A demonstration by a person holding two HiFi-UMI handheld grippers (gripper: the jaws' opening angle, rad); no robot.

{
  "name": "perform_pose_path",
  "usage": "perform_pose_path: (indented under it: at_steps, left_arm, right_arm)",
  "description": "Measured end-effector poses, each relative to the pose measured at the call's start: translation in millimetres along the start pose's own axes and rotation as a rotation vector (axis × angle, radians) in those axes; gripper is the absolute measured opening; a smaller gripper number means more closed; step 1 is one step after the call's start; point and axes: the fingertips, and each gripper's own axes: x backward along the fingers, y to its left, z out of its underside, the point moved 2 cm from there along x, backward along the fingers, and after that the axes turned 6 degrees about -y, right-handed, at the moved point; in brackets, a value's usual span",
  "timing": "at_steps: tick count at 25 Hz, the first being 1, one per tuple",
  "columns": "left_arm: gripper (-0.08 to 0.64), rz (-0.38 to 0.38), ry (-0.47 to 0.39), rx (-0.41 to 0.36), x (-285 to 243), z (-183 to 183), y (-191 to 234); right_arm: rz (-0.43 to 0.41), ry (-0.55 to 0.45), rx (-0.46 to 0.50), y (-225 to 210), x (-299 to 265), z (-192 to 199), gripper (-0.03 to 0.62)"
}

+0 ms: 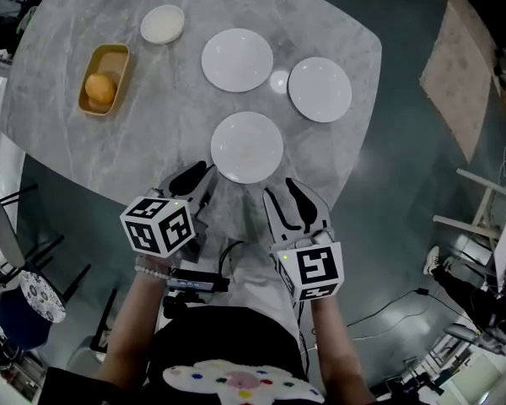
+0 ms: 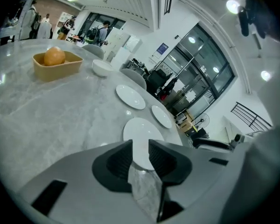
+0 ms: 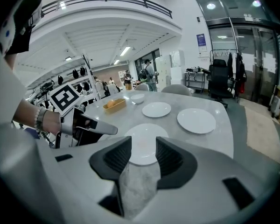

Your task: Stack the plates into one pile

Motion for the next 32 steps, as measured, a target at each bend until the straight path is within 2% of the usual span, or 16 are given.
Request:
perform_pose_path:
  at_steps: [4,20,27,32]
  left_arm:
    - [0.107,-0.025,0.011,0.062,-6.6,9.2,3.6]
    - [0.107,-0.086,0.062,0.186,-22.6,39.7,13.0]
    - [0.107,-0.080,0.058,0.276,-26.8,45.5,9.4]
    - [0.104,-0.071,0.041,0.402,-28.4,46.3,9.7]
  right_arm:
    - [0.001,0.002,-0.001,-3.4,2.1,0.9,0.146]
    - [0.020,0.003,-0.034,-20.9,9.0,14.2,0.146]
    - [0.033,0.005,-0.047,-22.8,11.7,17.7,0.146]
    - [0.035,0.009,-0.070,-23.2,12.2,22.3,0.146]
